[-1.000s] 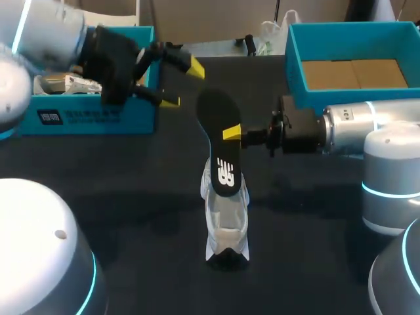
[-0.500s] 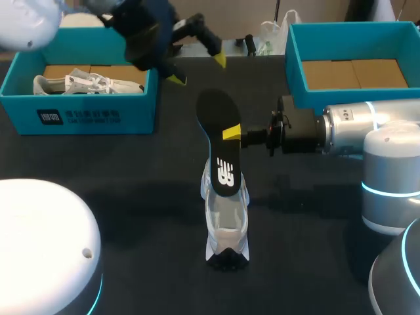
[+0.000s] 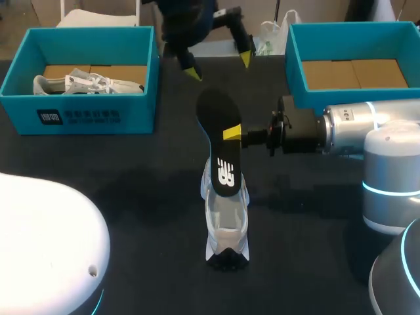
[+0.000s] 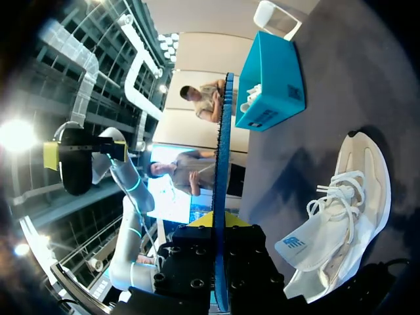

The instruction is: Take the shoe out of the shoebox, open the shoe tongue, remove and reinsert the insole, then place the shoe into the shoebox

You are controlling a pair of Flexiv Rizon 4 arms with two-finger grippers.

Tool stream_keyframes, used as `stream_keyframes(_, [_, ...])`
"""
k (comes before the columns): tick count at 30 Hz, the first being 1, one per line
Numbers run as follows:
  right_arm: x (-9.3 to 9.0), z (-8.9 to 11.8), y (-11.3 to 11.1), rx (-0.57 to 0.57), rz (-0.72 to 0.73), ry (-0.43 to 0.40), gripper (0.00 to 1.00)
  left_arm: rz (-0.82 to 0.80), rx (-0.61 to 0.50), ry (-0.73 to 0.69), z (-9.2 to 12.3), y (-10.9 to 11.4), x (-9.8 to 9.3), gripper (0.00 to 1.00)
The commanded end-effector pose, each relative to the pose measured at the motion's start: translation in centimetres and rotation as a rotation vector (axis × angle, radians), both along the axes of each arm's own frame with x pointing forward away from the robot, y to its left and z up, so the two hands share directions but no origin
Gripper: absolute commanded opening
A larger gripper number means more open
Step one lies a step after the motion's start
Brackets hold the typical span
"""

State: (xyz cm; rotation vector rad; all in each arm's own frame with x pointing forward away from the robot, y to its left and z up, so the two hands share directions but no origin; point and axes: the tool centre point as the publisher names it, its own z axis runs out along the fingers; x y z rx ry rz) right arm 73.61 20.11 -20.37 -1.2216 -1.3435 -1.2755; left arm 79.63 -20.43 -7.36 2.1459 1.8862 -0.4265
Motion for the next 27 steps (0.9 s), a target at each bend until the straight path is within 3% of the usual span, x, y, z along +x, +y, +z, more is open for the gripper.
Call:
stream_keyframes(1, [0.0,0.0,0.2,-0.003,-0.002,0.001,0.00,0.002,0.237,-0.013,0.1,-1.1,0.4,1.00])
stream_keyframes(15, [0.0,0.0,0.2,-0.003,-0.002,0.001,0.00,0.049,0.299,-0.001,-0.6,-1.6,0.4,1.00])
stream_keyframes(21, [0.0,0.0,0.2,-0.003,-0.002,0.001,0.00,0.058,0.095,-0.048,0.2,-0.8,0.0,1.00])
stream_keyframes(27, [0.0,0.0,0.2,-0.003,-0.002,0.001,0.00,0.111,-0.026,-0.074,0.5,1.0,-0.5,1.00])
